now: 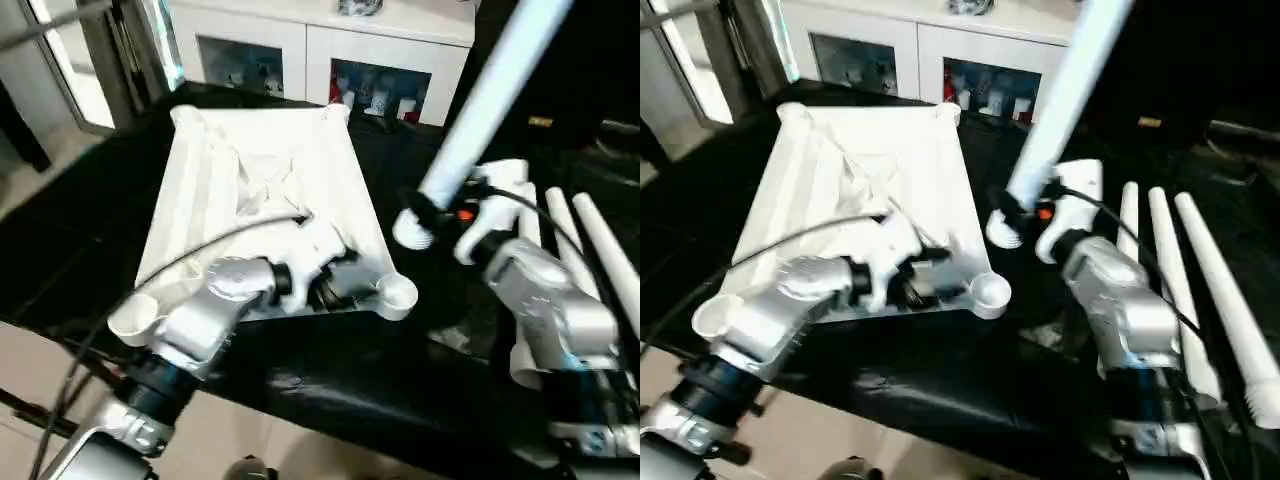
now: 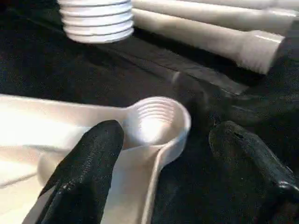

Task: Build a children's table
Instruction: Pick table leg, then insert table leg to table base

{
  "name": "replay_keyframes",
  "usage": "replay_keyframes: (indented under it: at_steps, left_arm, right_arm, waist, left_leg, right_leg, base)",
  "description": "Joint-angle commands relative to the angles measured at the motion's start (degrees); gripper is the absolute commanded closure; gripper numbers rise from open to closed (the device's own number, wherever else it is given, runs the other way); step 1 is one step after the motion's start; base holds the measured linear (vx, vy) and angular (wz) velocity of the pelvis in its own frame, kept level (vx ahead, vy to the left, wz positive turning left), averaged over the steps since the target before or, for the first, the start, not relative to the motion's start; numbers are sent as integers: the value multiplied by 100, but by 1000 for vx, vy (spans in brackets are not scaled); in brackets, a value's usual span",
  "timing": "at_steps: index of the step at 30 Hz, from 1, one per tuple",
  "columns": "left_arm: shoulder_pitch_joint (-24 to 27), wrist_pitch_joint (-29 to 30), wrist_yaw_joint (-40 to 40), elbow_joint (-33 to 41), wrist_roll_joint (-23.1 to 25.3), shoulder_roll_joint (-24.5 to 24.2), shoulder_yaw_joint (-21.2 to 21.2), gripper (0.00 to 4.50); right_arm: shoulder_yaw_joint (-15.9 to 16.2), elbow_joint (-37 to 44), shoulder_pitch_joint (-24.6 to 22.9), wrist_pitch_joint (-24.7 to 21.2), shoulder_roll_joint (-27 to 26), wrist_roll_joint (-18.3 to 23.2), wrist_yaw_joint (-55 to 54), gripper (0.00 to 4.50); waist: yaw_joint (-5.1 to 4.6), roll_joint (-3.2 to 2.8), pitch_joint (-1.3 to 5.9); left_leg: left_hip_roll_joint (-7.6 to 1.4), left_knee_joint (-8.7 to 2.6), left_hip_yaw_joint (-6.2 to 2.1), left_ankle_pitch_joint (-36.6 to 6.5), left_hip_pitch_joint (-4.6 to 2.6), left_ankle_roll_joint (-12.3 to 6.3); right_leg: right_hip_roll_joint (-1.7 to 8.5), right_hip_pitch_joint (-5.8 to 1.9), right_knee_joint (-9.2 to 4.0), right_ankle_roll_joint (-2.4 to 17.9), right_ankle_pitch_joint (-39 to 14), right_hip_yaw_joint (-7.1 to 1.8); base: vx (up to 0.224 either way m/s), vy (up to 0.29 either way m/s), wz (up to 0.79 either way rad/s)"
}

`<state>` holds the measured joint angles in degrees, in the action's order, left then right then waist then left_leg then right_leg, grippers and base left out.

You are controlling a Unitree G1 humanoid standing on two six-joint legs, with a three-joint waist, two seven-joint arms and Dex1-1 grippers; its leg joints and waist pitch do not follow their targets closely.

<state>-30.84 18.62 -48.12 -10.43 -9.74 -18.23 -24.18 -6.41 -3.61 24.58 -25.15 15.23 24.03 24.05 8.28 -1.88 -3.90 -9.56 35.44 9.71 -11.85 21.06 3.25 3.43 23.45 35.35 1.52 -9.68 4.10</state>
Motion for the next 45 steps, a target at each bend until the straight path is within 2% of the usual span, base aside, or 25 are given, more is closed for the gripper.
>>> replay_keyframes:
  at_steps: [1, 2, 3, 4, 5, 7, 8, 9, 10, 11, 12, 13, 14, 15, 19, 21, 22, 24, 26, 27, 28, 30, 37, 41, 45]
  left_arm:
    - [-24, 49, -29, -96, 221, -186, -53, 102]
    - [18, 144, 3, -40, 283, -262, -70, 102]
    - [59, 208, 0, 9, 279, -306, -67, 102]
    - [108, 274, -8, 99, 261, -346, -63, 102]
    - [144, 373, -164, 173, 160, -424, -50, 102]
    - [139, 282, -387, 69, 22, -433, -2, 102]
    - [141, 197, -466, -76, 12, -435, 13, 102]
    - [136, 128, -479, -141, 46, -432, 3, 102]
    - [102, 40, -527, -262, 54, -389, 0, 102]
    - [102, 40, -527, -262, 54, -389, 0, 102]
    - [49, -4, -533, -376, 96, -343, 4, 102]
    - [-45, -146, -604, -535, 203, -335, -55, 102]
    - [-88, -211, -652, -627, 237, -328, -78, 102]
    - [-138, -289, -680, -755, 277, -302, -101, 102]
    - [-334, -515, -650, -1247, 415, -136, -158, 102]
    - [-545, -545, -636, -1592, 377, 73, -109, 102]
    - [-608, -566, -645, -1697, 375, 123, -100, 120]
    - [-728, -688, -677, -1927, 472, 132, -152, 130]
    - [-891, -829, -708, -2297, 552, 192, -110, 148]
    - [-961, -887, -744, -2442, 571, 211, -80, 161]
    - [-1013, -890, -823, -2546, 560, 222, -46, 161]
    - [-1025, -842, -1055, -2560, 487, 178, -17, 182]
    - [-991, -770, -1351, -2561, 444, 79, -6, 248]
    - [-978, -904, -1381, -2722, 529, 98, -10, 285]
    - [-997, -1139, -1359, -2963, 710, 135, -30, 315]
  right_arm:
    - [5, 132, -76, 108, -28, -56, 13, 259]
    - [-7, 181, -102, 49, -51, 0, 23, 259]
    - [-3, 227, -127, 14, -77, 65, 66, 259]
    - [0, 321, -168, -40, -91, 130, 90, 259]
    - [88, 341, -174, -8, -104, 124, 176, 259]
    - [141, 224, -133, 0, -134, 97, 230, 259]
    - [239, 157, -133, 27, -118, -48, 201, 259]
    - [269, 148, -139, 37, -108, -75, 213, 259]
    - [253, 204, -150, -12, -118, 46, 311, 259]
    - [253, 204, -150, -12, -118, 46, 311, 259]
    - [237, 249, -157, -37, -124, 125, 356, 259]
    - [243, 283, -178, -104, -136, 204, 406, 259]
    - [261, 275, -184, -109, -140, 195, 425, 259]
    - [290, 240, -185, -90, -135, 151, 450, 259]
    - [355, 92, -155, -21, -43, 19, 519, 259]
    - [355, 169, -169, -105, 73, 74, 658, 259]
    - [351, 198, -177, -130, 102, 95, 694, 259]
    - [370, 281, -225, -143, 136, 99, 718, 259]
    - [387, 425, -317, -238, 204, 130, 790, 259]
    - [391, 510, -383, -311, 263, 167, 862, 259]
    - [380, 583, -443, -388, 313, 212, 911, 259]
    - [336, 681, -546, -511, 377, 239, 871, 259]
    - [219, 761, -642, -696, 439, 283, 758, 259]
    - [166, 736, -626, -734, 346, 288, 643, 259]
    - [163, 719, -586, -727, 251, 259, 517, 259]
  waist:
    - [34, 101, 425]
    - [20, 92, 441]
    - [0, 214, 440]
    - [5, 277, 440]
    - [-22, 290, 440]
    - [1, 197, 450]
    - [26, 32, 473]
    - [-9, 121, 460]
    - [-10, 205, 455]
    - [15, 169, 458]
    - [-6, 308, 451]
    - [-3, 395, 450]
    - [52, 287, 452]
    - [40, 256, 458]
    - [16, 288, 454]
    - [23, 179, 462]
    - [40, 225, 471]
    - [47, 172, 479]
    - [26, 214, 478]
    - [34, 99, 487]
    - [18, 149, 486]
    - [38, 86, 501]
    - [24, 55, 486]
    - [27, 62, 482]
    - [20, 21, 490]
  left_leg:
    - [-280, -433, -127, -679, 11, -28]
    - [-286, -436, -131, -598, 14, -49]
    - [-277, -443, -118, -550, 36, -82]
    - [-282, -442, -100, -473, 10, -114]
    - [-300, -451, -93, -444, 1, -148]
    - [-301, -448, -100, -468, -28, -147]
    - [-316, -442, -125, -463, -49, -93]
    - [-322, -457, -103, -537, -44, -85]
    - [-317, -475, -106, -646, -36, -82]
    - [-323, -468, -92, -791, -74, -90]
    - [-325, -473, -70, -768, -65, -117]
    - [-314, -472, -60, -675, -47, -151]
    - [-311, -458, -52, -618, -87, -178]
    - [-327, -463, -63, -597, -74, -159]
    - [-338, -500, -96, -688, -37, -3]
    - [-322, -475, -86, -796, -72, 39]
    - [-322, -466, -79, -775, -77, 27]
    - [-316, -460, -102, -645, -27, -10]
    - [-303, -457, -102, -615, -6, -40]
    - [-305, -447, -109, -673, -37, -41]
    - [-301, -448, -107, -666, -18, -68]
    - [-305, -439, -121, -612, -8, -118]
    - [-309, -449, -113, -808, -28, -95]
    - [-316, -455, -114, -828, -33, -93]
    - [-321, -465, -127, -840, -33, -56]
  right_leg:
    - [545, -377, -452, 736, -1878, -325]
    - [550, -375, -457, 645, -2055, -318]
    - [534, -386, -476, 573, -2100, -313]
    - [533, -352, -472, 496, -2191, -317]
    - [532, -316, -471, 482, -2244, -312]
    - [535, -278, -480, 511, -2261, -314]
    - [530, -255, -436, 616, -1981, -319]
    - [488, -241, -466, 653, -1834, -313]
    - [496, -282, -435, 714, -1663, -309]
    - [521, -253, -442, 774, -1682, -326]
    - [518, -267, -454, 770, -1684, -329]
    - [522, -292, -427, 757, -1662, -333]
    - [536, -240, -443, 729, -1733, -349]
    - [541, -249, -432, 732, -1695, -347]
    - [544, -301, -422, 715, -1470, -328]
    - [544, -291, -446, 748, -1465, -337]
    - [543, -308, -440, 790, -1361, -345]
    - [543, -343, -422, 838, -1168, -329]
    - [532, -371, -421, 837, -1109, -323]
    - [522, -348, -442, 820, -1148, -316]
    - [519, -371, -443, 816, -1111, -316]
    - [541, -387, -421, 866, -1113, -315]
    - [535, -354, -501, 822, -1692, -299]
    - [537, -346, -507, 817, -1744, -300]
    - [541, -345, -507, 791, -1686, -300]
  base:
    - [0, 0, 0]
    - [0, 0, 0]
    - [0, 0, 0]
    - [0, 0, 0]
    - [0, 0, 0]
    - [0, 0, 0]
    - [0, 0, 0]
    - [0, 0, 0]
    - [0, 0, 0]
    - [0, 0, 0]
    - [0, 0, 0]
    - [0, 0, 0]
    - [0, 0, 0]
    - [0, 0, 0]
    - [0, 0, 0]
    - [0, 0, 0]
    - [0, 0, 0]
    - [0, 0, 0]
    - [0, 0, 0]
    - [0, 0, 0]
    - [0, 0, 0]
    - [0, 0, 0]
    - [0, 0, 0]
    - [0, 0, 0]
    - [0, 0, 0]
